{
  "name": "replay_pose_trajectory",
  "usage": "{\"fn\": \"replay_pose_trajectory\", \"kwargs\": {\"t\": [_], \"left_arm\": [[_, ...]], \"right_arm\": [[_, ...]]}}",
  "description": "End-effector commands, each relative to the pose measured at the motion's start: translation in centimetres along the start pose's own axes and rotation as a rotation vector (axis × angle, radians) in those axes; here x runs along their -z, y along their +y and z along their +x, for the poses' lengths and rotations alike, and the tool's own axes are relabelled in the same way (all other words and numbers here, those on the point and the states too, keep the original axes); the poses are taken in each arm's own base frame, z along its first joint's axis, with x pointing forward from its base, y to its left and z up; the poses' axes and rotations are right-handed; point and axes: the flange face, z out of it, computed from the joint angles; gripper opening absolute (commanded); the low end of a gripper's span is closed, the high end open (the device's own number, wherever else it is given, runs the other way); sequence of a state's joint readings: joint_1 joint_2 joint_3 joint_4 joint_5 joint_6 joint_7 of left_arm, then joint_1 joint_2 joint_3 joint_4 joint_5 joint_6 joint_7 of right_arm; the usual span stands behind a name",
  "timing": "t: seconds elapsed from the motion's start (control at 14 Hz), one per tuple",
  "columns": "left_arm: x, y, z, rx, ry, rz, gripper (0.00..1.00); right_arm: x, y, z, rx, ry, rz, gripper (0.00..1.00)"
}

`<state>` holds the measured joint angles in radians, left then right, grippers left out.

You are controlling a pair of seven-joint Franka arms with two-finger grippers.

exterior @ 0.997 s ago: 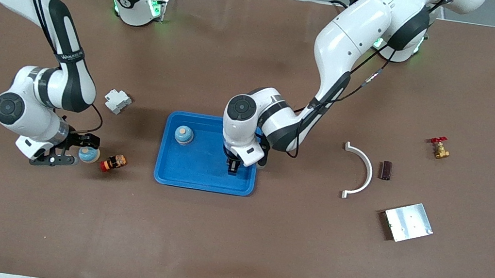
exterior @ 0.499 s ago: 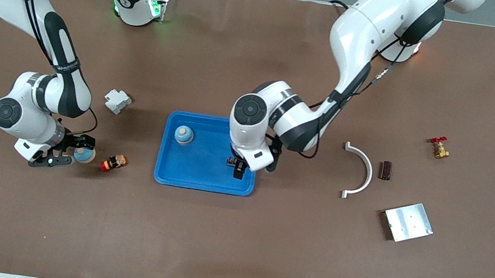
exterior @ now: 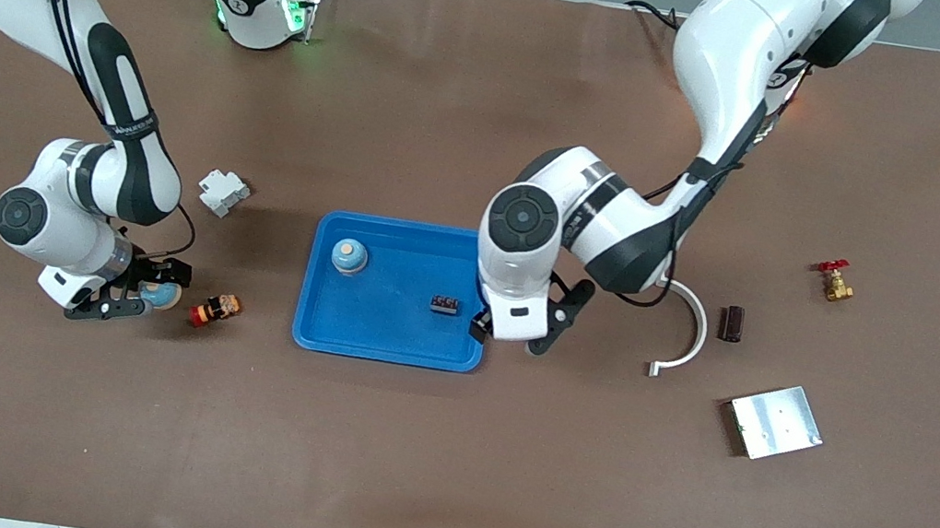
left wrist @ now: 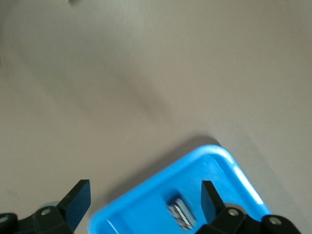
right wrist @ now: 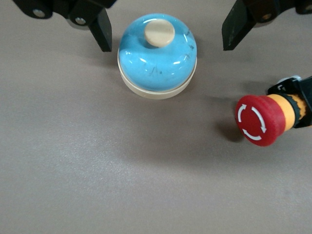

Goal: Place electrolytic capacitor and blue bell in tray
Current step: 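Grasp the second bell with the right gripper while the left gripper withdraws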

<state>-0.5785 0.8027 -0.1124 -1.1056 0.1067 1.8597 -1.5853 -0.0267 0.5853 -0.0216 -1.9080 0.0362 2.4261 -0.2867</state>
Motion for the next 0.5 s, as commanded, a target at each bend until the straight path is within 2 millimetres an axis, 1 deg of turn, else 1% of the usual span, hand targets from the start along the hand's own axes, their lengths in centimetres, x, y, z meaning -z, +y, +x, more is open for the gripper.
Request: {"fn": "replay_pose_trajectory", "kwargs": {"t": [0.0, 0.07, 0.14, 0.21, 0.36, 0.43], "left_arm": [[1.7, -3.4, 2.7, -0.164, 0.020, 0.040, 1.00], [1.6, -4.6, 3.2, -0.234, 0.019, 0.055, 1.00], [2.0, -5.5, 3.5, -0.310, 0.031, 0.023, 1.00], [1.9, -6.8, 5.1, -0.378, 0.039, -0.012, 1.00], [1.4, -8.8, 5.5, -0.524, 0.052, -0.039, 1.00], [1.4, -9.2, 6.2, -0.586, 0.052, -0.034, 1.00]], "right_arm": [[-0.7, -0.3, 0.2, 0.002, 0.003, 0.013, 1.00], [-0.7, -0.2, 0.2, 0.000, 0.003, 0.013, 0.97], [-0.6, -0.1, 0.3, -0.001, 0.006, 0.012, 0.87], [-0.3, 0.0, 0.5, -0.001, 0.012, 0.010, 0.75], [0.2, -0.1, 0.9, -0.005, 0.012, 0.012, 0.45], [0.6, -0.6, 1.1, 0.000, 0.008, 0.013, 0.35]]}}
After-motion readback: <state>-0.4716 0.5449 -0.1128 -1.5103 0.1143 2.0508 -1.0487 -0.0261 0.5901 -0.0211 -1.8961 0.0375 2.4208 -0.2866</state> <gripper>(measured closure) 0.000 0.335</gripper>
